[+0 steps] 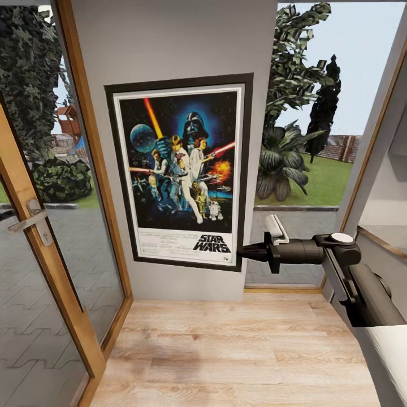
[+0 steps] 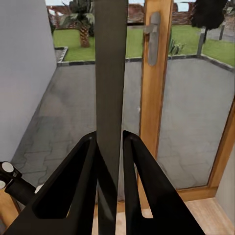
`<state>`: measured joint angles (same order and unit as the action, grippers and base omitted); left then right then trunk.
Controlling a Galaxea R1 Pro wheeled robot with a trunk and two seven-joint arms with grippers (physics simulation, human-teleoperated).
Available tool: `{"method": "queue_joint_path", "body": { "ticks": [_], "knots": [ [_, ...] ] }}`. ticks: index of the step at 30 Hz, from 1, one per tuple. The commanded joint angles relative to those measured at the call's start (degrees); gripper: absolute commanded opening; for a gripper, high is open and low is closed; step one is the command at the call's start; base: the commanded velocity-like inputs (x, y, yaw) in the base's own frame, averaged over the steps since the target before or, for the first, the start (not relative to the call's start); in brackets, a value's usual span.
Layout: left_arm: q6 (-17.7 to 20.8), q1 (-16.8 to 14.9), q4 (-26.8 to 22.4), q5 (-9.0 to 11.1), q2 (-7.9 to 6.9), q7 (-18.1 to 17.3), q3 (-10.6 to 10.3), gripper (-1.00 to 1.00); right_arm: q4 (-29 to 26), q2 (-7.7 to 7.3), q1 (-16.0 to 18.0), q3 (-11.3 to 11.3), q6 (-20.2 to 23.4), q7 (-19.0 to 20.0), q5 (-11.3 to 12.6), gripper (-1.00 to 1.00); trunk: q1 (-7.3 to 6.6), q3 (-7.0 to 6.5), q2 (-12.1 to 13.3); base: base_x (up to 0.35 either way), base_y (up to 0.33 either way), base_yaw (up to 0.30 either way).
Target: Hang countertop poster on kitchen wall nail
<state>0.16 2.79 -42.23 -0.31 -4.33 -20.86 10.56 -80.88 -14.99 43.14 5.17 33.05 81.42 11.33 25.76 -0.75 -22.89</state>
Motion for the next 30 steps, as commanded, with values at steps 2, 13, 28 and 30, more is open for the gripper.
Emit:
{"method": "queue_joint_path", "body": {
  "ticks": [2,13,28,30],
  "knots": [
    [0.02,0.02,-0.05,-0.04,0.03,-0.32,0.16,1.0,0.02,-0.05,0.02,0.07,1.02,-0.01,0.36,-1.0,0.02,0.01,-0.03,0.0,0.0,0.0],
    [0.03,0.05,-0.05,-0.04,0.03,-0.32,0.16,1.0,0.02,-0.04,2.21,0.01,3.6,-0.16,0.45,-1.0,0.02,0.01,-0.03,0.0,0.0,0.0],
    [0.09,0.02,-0.13,-0.04,0.03,-0.32,0.16,1.0,-0.07,0.75,5.61,0.01,7.28,-0.14,0.45,-1.0,0.02,0.01,-0.03,0.0,0.0,0.0],
    [0.09,0.02,-0.14,-0.04,0.03,-0.32,0.16,1.0,-0.07,0.77,5.68,0.01,7.32,-0.13,0.45,-1.0,0.02,0.01,-0.03,0.0,0.0,0.0]
  ]
}}
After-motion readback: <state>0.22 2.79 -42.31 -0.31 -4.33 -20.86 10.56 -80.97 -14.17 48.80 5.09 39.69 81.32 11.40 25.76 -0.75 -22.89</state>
